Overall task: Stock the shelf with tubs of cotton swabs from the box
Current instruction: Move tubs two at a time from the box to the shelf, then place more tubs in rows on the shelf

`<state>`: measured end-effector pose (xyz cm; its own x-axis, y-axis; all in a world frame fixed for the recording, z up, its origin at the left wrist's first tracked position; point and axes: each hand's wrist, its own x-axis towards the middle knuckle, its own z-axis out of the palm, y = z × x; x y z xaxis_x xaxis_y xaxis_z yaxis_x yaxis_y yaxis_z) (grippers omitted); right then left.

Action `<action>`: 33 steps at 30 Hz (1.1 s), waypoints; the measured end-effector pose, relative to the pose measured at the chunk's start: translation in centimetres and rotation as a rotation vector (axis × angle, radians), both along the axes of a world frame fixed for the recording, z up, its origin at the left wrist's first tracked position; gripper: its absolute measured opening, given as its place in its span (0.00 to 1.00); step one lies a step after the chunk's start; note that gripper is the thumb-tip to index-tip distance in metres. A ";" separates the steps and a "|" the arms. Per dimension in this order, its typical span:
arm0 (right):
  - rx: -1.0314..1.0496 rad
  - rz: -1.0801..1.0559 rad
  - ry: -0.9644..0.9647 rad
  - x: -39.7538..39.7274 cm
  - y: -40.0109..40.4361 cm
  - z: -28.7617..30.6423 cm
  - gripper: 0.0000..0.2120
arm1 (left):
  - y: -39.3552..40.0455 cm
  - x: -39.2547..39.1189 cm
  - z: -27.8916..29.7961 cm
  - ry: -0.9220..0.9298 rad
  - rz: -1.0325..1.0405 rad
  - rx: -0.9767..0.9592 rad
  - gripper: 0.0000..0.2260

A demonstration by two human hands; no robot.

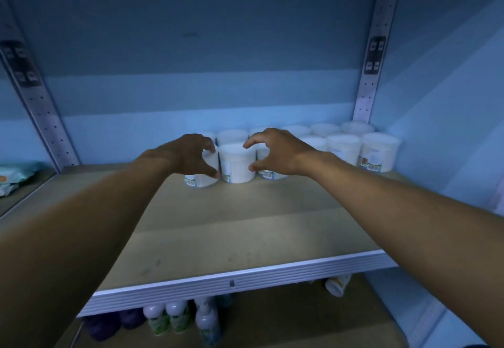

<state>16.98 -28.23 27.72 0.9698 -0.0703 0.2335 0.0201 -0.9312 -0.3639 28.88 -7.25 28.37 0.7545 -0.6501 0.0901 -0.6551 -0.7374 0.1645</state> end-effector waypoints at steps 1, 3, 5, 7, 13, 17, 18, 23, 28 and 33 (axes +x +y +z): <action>-0.022 -0.012 0.005 -0.6 -0.5 0.3 0.24 | -0.4 -0.6 0.1 -0.024 -0.021 -0.016 0.28; -0.060 -0.042 0.015 -1.8 -1.5 0.8 0.24 | -1.7 -1.8 0.2 -0.043 -0.081 -0.075 0.28; -0.090 -0.074 0.030 -3.0 -2.7 1.1 0.24 | -3.5 -3.2 0.5 -0.045 -0.138 -0.109 0.27; -0.118 -0.112 0.043 -4.2 -4.2 1.3 0.25 | -5.7 -4.6 0.6 -0.034 -0.190 -0.111 0.27; -0.143 -0.239 0.068 -8.1 -9.0 1.6 0.29 | -12.3 -8.3 0.4 -0.013 -0.294 -0.122 0.26; -0.159 -0.320 0.099 -10.1 -12.3 1.5 0.32 | -16.1 -9.6 0.1 -0.003 -0.331 -0.117 0.26; -0.165 -0.342 0.110 -10.6 -13.2 1.4 0.32 | -17.0 -9.9 0.1 0.002 -0.340 -0.120 0.26; -0.178 -0.437 0.152 -11.8 -16.8 1.0 0.34 | -21.2 -11.0 0.3 -0.025 -0.397 -0.129 0.26; -0.217 -0.520 0.175 -11.2 -19.5 0.7 0.37 | -25.2 -10.8 0.0 -0.072 -0.439 -0.073 0.29; -0.244 -0.525 0.175 -9.8 -21.5 0.6 0.42 | -28.7 -10.0 -0.2 -0.155 -0.428 0.009 0.34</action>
